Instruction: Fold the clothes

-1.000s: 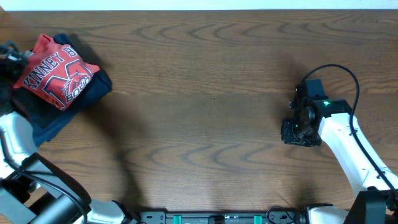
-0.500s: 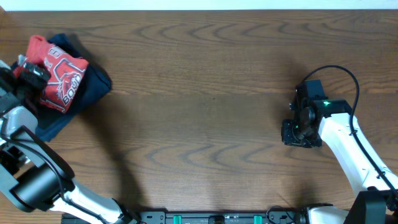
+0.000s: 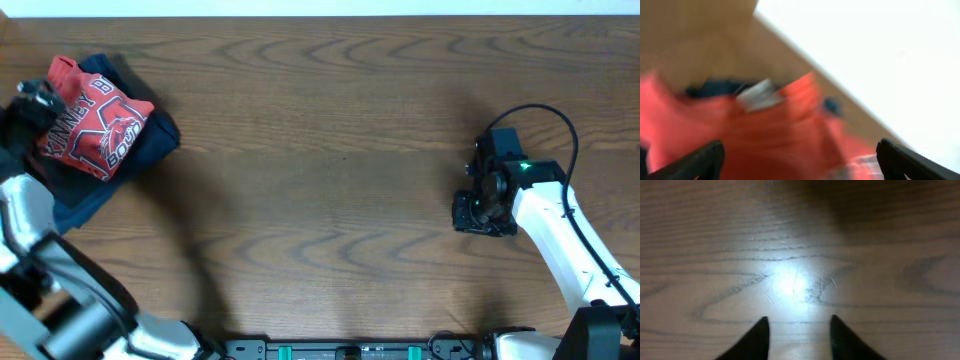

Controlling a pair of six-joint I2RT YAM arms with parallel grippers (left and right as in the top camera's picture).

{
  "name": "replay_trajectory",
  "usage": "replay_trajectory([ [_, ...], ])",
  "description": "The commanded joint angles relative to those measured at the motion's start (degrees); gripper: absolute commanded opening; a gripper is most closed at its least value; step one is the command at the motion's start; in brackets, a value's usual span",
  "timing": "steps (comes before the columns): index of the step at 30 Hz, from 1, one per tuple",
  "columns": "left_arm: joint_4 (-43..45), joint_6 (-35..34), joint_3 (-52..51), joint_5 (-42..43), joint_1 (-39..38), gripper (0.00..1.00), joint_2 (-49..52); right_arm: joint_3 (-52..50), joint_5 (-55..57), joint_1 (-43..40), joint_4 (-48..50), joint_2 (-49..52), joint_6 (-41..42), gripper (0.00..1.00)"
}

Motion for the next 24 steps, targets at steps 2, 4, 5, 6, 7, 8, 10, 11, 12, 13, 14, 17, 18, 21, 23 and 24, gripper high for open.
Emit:
replay_trajectory([
  [2,-3.3,2.4,1.0,1.7,-5.6,0.98,-7.1,0.7,-0.2,-0.5,1.7,-0.9,0.4,0.48],
  [4,-7.1,4.5,1.0,1.7,-9.6,0.98,-8.7,0.7,-1.6,-0.5,3.4,-0.9,0.4,0.59],
  [5,-9.7,5.6,1.0,1.7,-12.1,0.98,-9.3,0.7,-2.4,-0.5,4.4,-0.9,0.4,0.64],
  [6,-12.1,6.5,1.0,1.7,-14.5,0.98,-9.6,0.7,-3.3,-0.5,5.4,-0.9,0.5,0.72],
  [7,-15.1,7.5,1.0,1.7,-17.2,0.98,-9.7,0.7,-4.0,-0.5,6.3,-0.9,0.4,0.78],
  [8,-18.0,8.2,1.0,1.7,-19.8,0.98,-9.7,0.7,-5.0,-0.5,7.5,-0.9,0.5,0.86],
  [10,-23.8,9.8,1.0,1.5,-24.8,0.98,-9.4,0.7,-6.3,-0.5,9.6,-0.9,0.5,0.97],
  [11,-27.5,10.2,1.0,0.8,-27.7,0.98,-9.2,0.7,-6.6,-0.5,11.1,-0.9,0.5,0.99],
  [12,-30.7,10.2,0.9,-0.4,-30.2,0.98,-9.1,0.7,-6.6,-0.5,12.5,-0.9,0.5,0.99],
  [13,-34.2,10.2,0.9,-2.5,-33.0,0.98,-9.0,0.7,-6.5,-0.5,14.3,-0.9,0.5,0.99],
  [14,-37.1,10.2,0.9,-4.8,-35.5,0.98,-8.9,0.7,-6.5,-0.5,15.9,-0.9,0.4,0.99],
  [17,-46.6,11.3,0.8,-13.6,-42.6,0.98,-8.9,0.7,-5.9,-0.5,22.1,-0.9,-0.6,0.99],
  [18,-49.3,12.2,0.9,-16.2,-44.3,0.98,-8.9,0.7,-5.9,-0.6,23.4,-0.9,-1.9,0.99],
  [21,-57.3,12.4,0.9,-20.4,-47.1,0.98,-9.6,1.3,-5.8,-0.7,25.2,-1.1,-5.4,0.99],
  [23,-62.4,12.4,0.9,-20.4,-47.2,0.98,-11.1,2.6,-5.8,-1.4,23.0,-2.0,-5.8,0.99],
  [24,-64.3,12.4,0.9,-20.5,-47.1,0.98,-12.1,3.3,-5.9,-1.8,21.5,-2.8,-5.8,0.99],
])
